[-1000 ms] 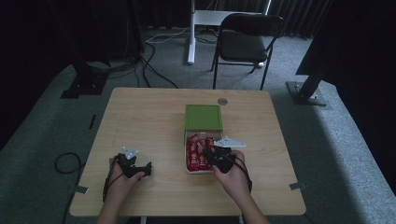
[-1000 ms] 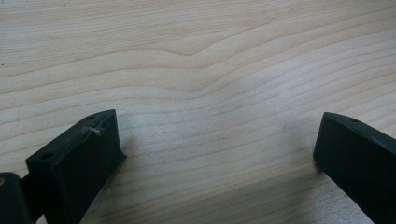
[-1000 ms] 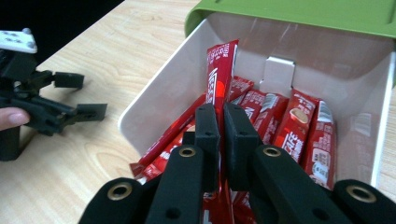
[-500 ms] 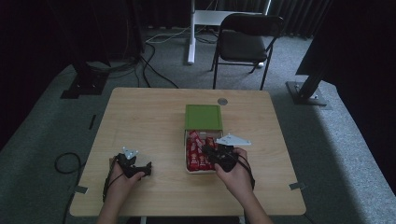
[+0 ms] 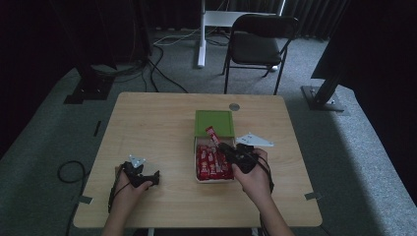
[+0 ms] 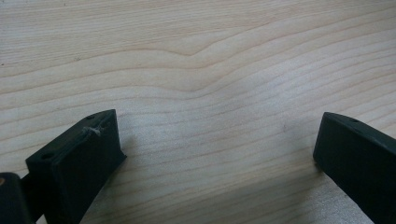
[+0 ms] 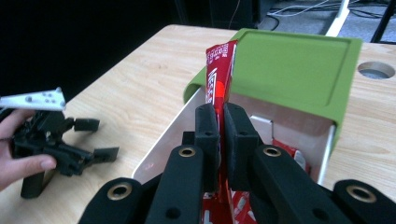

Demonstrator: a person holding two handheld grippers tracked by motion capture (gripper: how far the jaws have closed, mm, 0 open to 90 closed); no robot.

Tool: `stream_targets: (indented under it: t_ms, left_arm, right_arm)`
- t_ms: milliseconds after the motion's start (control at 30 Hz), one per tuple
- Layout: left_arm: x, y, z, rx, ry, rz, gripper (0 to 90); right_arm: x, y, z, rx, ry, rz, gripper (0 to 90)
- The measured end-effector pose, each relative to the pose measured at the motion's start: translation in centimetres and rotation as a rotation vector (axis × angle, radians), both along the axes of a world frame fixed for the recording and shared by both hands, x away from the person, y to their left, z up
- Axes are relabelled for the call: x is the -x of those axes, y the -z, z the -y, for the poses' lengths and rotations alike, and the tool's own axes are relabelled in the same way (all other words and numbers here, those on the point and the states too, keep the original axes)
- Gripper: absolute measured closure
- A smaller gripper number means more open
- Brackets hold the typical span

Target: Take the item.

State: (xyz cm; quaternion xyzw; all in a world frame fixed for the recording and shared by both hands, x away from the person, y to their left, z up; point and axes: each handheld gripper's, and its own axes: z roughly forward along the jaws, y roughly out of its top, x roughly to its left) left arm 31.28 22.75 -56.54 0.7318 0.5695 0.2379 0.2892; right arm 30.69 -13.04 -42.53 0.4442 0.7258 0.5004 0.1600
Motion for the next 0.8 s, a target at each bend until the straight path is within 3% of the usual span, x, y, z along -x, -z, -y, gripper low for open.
stream_targets:
  t_ms: [367,800]
  left_arm:
    - [0.0,0.0,0.0,0.000,0.000,0.000,1.5]
    - [0.0,0.0,0.0,0.000,0.000,0.000,1.5]
  right_arm:
    - [-1.2,-0.3,1.8,-0.004,0.065,0.026,85.4]
    - [-2.1,-0.3,5.8,-0.009,0.173,0.048,85.4]
